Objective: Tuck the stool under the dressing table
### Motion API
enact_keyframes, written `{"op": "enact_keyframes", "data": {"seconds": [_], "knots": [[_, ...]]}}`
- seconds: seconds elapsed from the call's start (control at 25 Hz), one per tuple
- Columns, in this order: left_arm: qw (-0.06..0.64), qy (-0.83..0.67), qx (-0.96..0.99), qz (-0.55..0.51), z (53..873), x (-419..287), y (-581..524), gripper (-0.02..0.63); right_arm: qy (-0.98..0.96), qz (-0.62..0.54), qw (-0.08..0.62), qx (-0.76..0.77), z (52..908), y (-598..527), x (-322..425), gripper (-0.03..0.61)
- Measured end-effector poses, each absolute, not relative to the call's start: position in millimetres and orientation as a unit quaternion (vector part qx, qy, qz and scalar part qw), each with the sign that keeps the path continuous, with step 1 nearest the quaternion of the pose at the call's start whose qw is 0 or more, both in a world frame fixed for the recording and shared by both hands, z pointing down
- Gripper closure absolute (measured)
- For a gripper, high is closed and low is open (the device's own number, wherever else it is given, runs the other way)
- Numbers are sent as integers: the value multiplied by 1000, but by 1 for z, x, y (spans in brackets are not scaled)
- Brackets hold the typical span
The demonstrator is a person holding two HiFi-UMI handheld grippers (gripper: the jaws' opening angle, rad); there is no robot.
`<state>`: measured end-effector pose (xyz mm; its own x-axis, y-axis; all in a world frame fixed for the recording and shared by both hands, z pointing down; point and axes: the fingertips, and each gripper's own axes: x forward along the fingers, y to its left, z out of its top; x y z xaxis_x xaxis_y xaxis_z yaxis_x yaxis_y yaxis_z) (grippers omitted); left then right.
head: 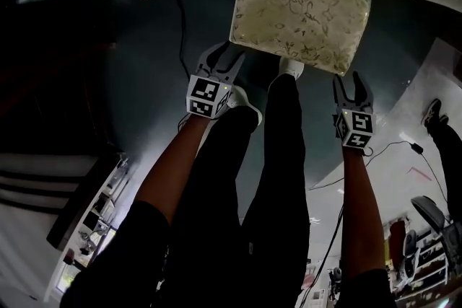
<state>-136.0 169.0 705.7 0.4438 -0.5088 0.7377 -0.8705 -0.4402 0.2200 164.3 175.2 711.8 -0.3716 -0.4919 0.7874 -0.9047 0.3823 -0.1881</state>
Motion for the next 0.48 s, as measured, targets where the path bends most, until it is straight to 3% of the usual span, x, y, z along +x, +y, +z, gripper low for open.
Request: {"op": "enact_keyframes", "data": {"seconds": [0.48], "knots": [[298,-413,783,357,748,-140,164,407,-762,308,350,449,739,180,148,341]]}}
